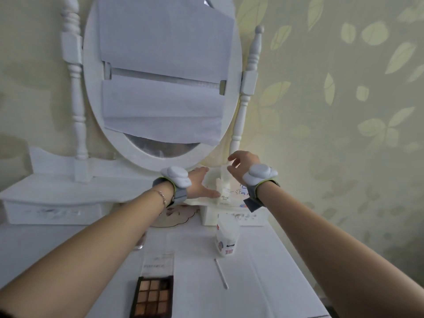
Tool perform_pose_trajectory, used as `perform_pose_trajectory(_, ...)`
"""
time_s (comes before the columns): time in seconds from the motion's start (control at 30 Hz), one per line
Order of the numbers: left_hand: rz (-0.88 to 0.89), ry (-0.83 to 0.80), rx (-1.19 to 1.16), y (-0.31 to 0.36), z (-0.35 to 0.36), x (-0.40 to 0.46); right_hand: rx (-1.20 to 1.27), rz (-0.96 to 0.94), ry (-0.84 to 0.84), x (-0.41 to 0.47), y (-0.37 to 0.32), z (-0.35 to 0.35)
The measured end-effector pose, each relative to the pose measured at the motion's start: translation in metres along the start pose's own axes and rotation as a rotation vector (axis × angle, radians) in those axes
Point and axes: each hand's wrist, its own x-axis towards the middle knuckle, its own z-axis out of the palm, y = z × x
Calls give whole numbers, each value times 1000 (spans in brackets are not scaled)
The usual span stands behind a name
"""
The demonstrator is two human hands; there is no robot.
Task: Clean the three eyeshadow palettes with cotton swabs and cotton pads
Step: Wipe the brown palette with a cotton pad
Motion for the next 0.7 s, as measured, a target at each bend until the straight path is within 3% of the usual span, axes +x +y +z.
perform_pose_trajectory(0.2,78,-8,-148,7,24,32,-292,75,-107,26,14,14)
perform_pose_trajectory(0.4,104,28,-202,5,35,49,-318,117,-158,41,29,17)
perform_pose_trajectory(0.57,62,40,-75,-17,48,79,-133,82,-47,52,33,6)
perform_pose_trajectory(0.7,13,15,-119,-7,48,62,-55,32,197,59,29,-15)
